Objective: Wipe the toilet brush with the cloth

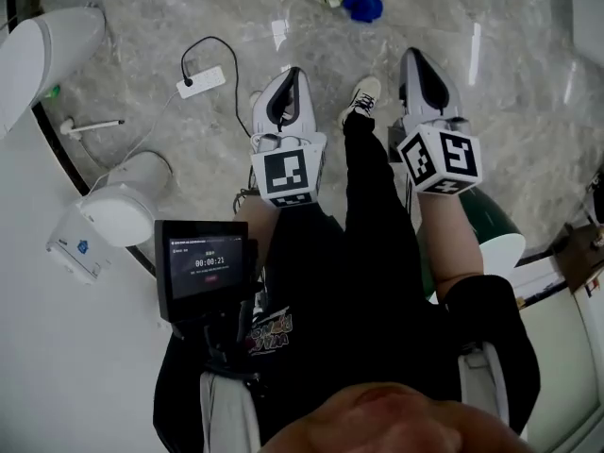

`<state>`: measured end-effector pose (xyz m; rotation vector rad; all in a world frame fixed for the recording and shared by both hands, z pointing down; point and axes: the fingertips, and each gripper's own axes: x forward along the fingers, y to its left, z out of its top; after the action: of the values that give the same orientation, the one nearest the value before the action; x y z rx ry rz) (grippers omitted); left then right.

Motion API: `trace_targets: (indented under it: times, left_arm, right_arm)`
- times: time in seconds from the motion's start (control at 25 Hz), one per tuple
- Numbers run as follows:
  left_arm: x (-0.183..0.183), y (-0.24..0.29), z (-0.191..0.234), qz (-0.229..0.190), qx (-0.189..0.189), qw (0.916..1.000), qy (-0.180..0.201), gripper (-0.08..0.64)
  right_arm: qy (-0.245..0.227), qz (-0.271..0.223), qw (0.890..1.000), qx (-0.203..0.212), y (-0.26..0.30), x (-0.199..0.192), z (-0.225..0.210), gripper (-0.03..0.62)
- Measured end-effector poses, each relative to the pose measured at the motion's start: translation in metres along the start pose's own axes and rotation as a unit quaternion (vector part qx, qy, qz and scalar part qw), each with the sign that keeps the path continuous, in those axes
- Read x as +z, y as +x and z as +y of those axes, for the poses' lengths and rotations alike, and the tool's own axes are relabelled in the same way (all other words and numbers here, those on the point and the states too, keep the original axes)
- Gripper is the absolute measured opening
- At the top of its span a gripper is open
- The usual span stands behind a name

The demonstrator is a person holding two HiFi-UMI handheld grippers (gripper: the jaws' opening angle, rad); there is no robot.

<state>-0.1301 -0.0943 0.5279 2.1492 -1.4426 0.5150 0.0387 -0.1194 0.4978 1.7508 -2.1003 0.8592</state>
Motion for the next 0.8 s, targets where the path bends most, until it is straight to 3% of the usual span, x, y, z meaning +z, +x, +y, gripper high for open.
trace_targets:
  times: [0.08,0.24,0.32,0.52,0.8]
  left_arm:
    - [0.022,-0.012,-0.009,0.005,-0.006,1.0,-0.006,0.008]
    - [0.05,-0.031,-0.032,0.011,-0.004,0.9989,0.046,0.008]
    - [0.064,-0.035,-0.051,0.011,-0.007,0.9986,0.051,0.008]
    - [0.128,-0.044,-0.098,-0.037,-0.029,0.9958,0.078,0.008]
    - [0.156,-0.08,-0.141,-0.054,-0.036,0.9964,0.054,0.006]
  right_arm:
    - [-0.005,-0.012,1.0,0.008,-0.014,0.024,0.009,0.0]
    - [-0.009,-0.021,0.999,0.033,-0.041,0.045,0.012,0.0]
    - [-0.016,-0.021,0.998,0.052,-0.054,0.051,0.006,0.0]
    - [-0.038,-0.055,0.993,0.095,-0.082,0.095,0.002,0.0]
    - [-0.047,-0.084,0.988,0.121,-0.137,0.12,-0.003,0.0]
